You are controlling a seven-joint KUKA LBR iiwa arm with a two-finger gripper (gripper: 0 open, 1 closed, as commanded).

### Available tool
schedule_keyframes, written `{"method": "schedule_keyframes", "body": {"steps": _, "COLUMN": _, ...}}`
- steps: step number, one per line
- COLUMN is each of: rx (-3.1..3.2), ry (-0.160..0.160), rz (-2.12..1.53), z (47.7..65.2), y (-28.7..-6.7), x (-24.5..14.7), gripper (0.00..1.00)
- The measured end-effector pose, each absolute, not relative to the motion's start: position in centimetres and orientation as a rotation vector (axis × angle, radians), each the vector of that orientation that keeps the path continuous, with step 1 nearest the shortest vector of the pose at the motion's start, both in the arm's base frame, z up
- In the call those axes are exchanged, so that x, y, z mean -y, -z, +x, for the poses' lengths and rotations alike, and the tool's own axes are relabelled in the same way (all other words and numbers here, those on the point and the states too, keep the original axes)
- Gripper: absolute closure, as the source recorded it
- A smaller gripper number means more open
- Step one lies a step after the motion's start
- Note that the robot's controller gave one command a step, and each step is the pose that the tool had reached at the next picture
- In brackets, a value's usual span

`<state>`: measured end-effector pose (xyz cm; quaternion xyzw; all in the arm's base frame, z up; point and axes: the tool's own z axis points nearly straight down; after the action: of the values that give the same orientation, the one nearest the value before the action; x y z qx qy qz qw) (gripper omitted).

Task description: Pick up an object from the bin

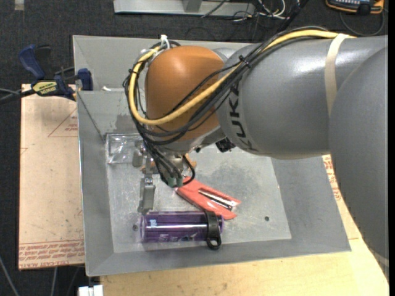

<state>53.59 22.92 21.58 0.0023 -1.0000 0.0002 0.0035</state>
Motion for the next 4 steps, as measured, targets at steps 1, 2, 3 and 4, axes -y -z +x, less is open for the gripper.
{"method": "schedule_keyframes", "body": {"steps": 1, "rx": 3.142, "ry": 0.002, "rz": 0.0, "z": 53.8, "y": -22.1, "x": -22.8, "gripper": 0.0}}
{"method": "schedule_keyframes", "body": {"steps": 2, "rx": 3.142, "ry": 0.003, "rz": -0.027, "z": 51.8, "y": -15.3, "x": -19.9, "gripper": 0.0}}
{"method": "schedule_keyframes", "body": {"steps": 3, "rx": 3.129, "ry": 0.002, "rz": 0.261, "z": 48.5, "y": -15.2, "x": -13.8, "gripper": 0.0}}
{"method": "schedule_keyframes", "body": {"steps": 4, "rx": 3.143, "ry": 0.004, "rz": -0.014, "z": 48.4, "y": -14.0, "x": -17.8, "gripper": 0.0}}
